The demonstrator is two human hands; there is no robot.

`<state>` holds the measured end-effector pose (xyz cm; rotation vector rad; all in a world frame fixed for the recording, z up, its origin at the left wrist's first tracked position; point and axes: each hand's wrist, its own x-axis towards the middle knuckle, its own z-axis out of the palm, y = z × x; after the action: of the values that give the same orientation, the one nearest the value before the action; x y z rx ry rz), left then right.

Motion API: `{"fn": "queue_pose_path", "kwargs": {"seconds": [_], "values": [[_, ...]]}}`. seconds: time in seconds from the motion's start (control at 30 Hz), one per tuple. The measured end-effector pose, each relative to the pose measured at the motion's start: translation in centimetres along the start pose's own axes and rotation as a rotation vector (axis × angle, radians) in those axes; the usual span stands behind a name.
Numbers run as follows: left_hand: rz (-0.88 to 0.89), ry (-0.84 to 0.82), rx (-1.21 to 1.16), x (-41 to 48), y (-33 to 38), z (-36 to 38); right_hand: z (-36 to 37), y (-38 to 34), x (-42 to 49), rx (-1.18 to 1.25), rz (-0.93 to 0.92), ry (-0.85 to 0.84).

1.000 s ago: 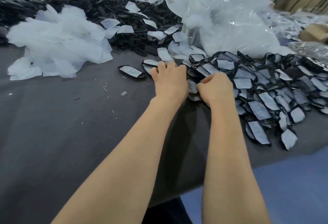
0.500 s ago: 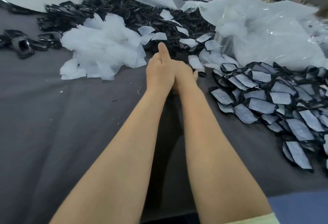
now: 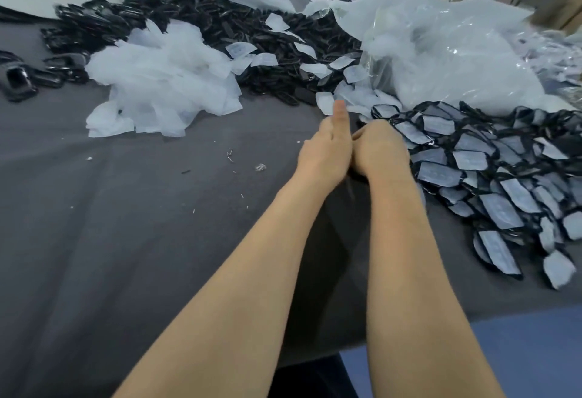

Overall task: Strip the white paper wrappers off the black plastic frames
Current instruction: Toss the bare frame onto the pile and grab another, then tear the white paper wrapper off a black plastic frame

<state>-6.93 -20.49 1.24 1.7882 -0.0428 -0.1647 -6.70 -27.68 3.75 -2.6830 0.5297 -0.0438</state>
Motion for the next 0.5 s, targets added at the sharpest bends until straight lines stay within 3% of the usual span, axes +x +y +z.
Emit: {"fn": "queue_pose_path", "kwargs": {"seconds": [0.1,0.2,0.33,0.5], "values": [[-0.048,-0.084,-0.152,-0.6,0.7,1.1,-0.9,0.6,-0.2,0.171,-0.057,0.098],[-0.134,-0.032,-0.360,-0.5,1.4,0.2,-0.9,-0.1,-0.4,0.313,-0.100,0.267],[-0.106,0.180,-0.401,0.1,1.6,-3.0,0.7,-2.8,-0.3,0.378,-0.199,0.310],[-0.053,0.512,-0.478,1.2,1.3,-9.2,4.1,-8.0,0.2,0.418,-0.344,0.163]]}}
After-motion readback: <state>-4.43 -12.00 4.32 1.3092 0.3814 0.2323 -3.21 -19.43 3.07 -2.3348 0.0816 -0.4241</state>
